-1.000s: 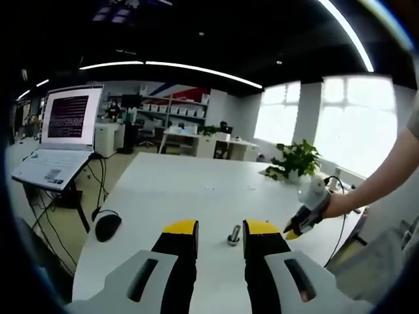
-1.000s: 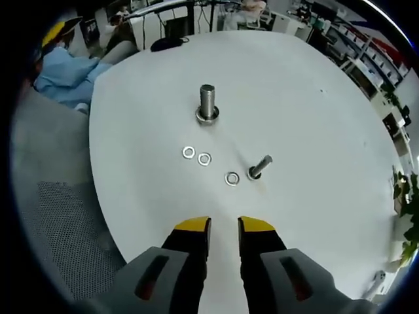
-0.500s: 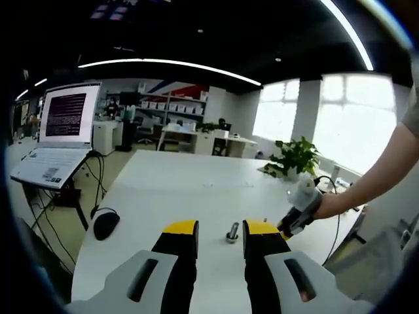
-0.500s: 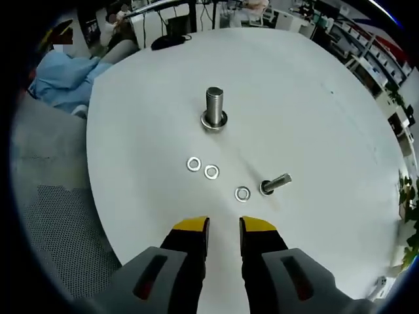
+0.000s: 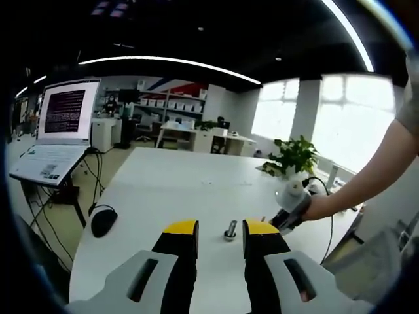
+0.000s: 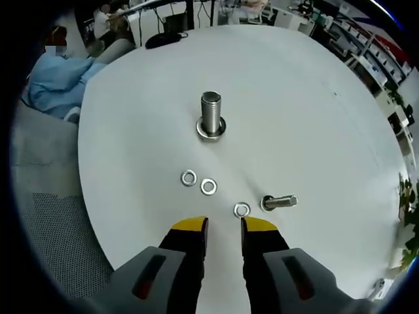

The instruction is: Place the washer onto the threaded stud by aligning its center hole with the stud, sliding it down to the base, and recovering from edge contact or off-axis alignment until the washer reaches the visible bottom stop.

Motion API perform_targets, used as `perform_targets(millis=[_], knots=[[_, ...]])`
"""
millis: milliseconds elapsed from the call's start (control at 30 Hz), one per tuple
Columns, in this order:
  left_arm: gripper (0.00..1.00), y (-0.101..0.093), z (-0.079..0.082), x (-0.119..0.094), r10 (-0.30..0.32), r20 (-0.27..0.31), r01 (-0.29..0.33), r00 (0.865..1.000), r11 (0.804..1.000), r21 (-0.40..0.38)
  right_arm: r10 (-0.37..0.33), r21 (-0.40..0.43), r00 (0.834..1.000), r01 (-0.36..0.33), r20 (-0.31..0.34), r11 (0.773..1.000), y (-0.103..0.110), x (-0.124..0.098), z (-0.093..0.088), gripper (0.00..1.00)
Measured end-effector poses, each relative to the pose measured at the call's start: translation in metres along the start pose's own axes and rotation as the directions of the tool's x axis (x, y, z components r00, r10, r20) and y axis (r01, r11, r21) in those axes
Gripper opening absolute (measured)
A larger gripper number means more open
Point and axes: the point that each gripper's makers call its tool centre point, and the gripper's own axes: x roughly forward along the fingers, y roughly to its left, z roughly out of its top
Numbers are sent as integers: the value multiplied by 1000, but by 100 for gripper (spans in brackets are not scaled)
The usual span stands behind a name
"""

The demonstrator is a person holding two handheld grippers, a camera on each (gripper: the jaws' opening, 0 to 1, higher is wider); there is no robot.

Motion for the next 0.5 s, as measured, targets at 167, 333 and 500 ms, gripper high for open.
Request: perform_targets(millis=[167, 333, 500], knots=[[25, 0, -1, 0, 2, -4, -2, 1000, 1000, -1, -12, 138, 1000, 11, 8, 990, -13, 6, -4, 22], [25, 2, 0, -1, 6, 3, -6, 1000, 1000, -12, -13, 146, 1000, 14, -9, 989, -15, 13, -11, 22], [25, -1, -2, 1, -5, -6, 5, 1000, 1000, -12, -15, 148, 1000, 19, -27, 989, -15, 16, -15, 22]])
